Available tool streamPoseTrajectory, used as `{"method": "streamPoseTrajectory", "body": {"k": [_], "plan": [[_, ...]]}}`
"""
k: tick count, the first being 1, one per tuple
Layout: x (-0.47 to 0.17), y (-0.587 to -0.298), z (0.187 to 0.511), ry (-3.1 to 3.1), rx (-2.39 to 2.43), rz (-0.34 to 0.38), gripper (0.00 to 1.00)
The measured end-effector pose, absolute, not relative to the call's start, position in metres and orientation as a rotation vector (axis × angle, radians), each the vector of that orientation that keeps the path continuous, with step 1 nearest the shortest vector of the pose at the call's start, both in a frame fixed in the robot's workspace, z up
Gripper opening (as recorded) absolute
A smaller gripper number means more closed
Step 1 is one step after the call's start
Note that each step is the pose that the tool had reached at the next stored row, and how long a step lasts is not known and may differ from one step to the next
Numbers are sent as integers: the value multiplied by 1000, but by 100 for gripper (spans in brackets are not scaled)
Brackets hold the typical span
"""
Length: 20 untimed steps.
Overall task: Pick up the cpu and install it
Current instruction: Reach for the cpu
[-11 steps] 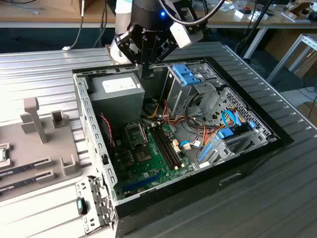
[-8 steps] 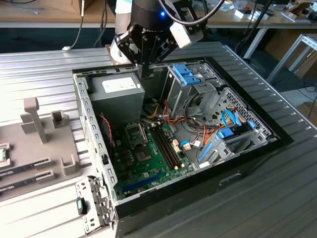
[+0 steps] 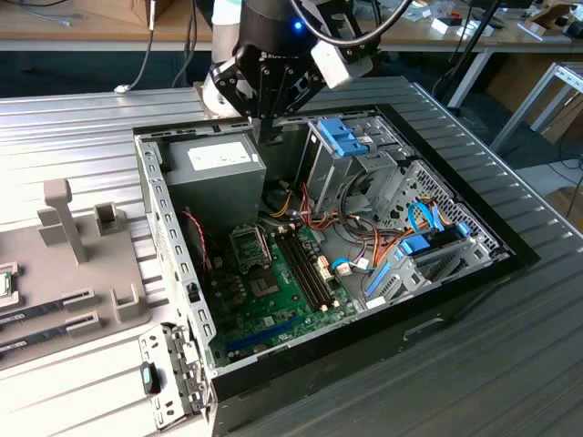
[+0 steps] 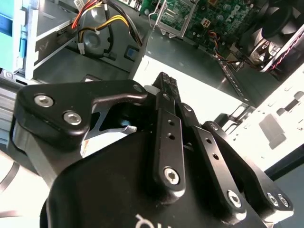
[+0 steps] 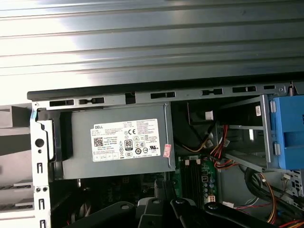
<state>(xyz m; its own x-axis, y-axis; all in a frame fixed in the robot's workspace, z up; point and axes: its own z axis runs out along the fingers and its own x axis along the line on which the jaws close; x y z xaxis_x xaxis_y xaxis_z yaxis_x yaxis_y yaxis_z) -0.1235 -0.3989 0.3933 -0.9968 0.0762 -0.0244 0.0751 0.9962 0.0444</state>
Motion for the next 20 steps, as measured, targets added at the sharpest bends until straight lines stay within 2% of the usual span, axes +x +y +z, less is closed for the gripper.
{"method": "streamPoseTrajectory", "body": {"k": [20], "plan": [[-139, -399, 393, 3112, 118, 68, 11]]}}
